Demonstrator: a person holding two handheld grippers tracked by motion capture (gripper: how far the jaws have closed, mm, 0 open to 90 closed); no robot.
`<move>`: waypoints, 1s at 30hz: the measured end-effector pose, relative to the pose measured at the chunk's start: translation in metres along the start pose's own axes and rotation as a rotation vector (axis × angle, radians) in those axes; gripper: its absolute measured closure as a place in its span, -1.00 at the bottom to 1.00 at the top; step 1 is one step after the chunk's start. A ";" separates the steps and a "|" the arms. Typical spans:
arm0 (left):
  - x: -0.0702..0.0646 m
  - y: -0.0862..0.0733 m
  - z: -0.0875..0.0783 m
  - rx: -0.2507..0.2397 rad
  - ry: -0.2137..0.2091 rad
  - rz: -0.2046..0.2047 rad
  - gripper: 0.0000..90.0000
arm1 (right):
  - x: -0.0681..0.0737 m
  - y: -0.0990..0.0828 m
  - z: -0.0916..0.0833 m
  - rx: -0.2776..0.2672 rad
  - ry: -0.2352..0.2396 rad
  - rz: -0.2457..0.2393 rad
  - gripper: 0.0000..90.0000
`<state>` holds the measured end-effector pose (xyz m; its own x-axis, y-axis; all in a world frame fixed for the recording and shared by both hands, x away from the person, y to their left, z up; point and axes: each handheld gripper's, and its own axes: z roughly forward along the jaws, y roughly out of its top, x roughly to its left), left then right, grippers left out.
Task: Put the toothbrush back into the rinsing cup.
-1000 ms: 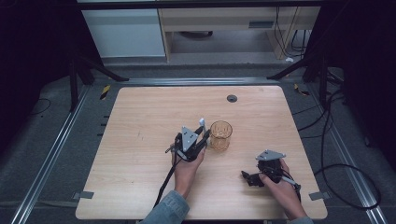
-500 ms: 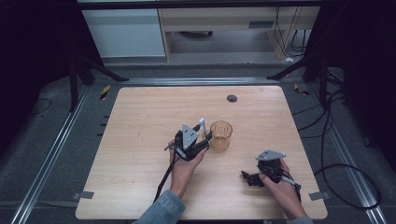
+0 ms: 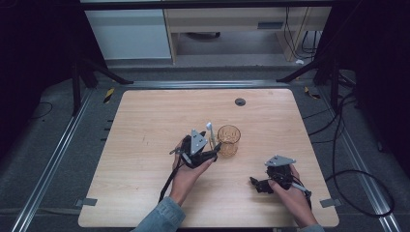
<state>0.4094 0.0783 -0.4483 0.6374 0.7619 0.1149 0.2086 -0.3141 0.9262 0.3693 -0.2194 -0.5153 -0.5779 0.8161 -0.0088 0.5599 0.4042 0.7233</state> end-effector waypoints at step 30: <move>-0.004 -0.004 -0.008 0.237 -0.134 0.035 -0.75 | 0.000 0.000 0.000 -0.002 0.002 -0.001 -0.99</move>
<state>0.3995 0.0809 -0.4495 0.7365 0.6714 0.0823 0.3425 -0.4751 0.8106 0.3692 -0.2193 -0.5155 -0.5796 0.8148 -0.0081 0.5584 0.4044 0.7244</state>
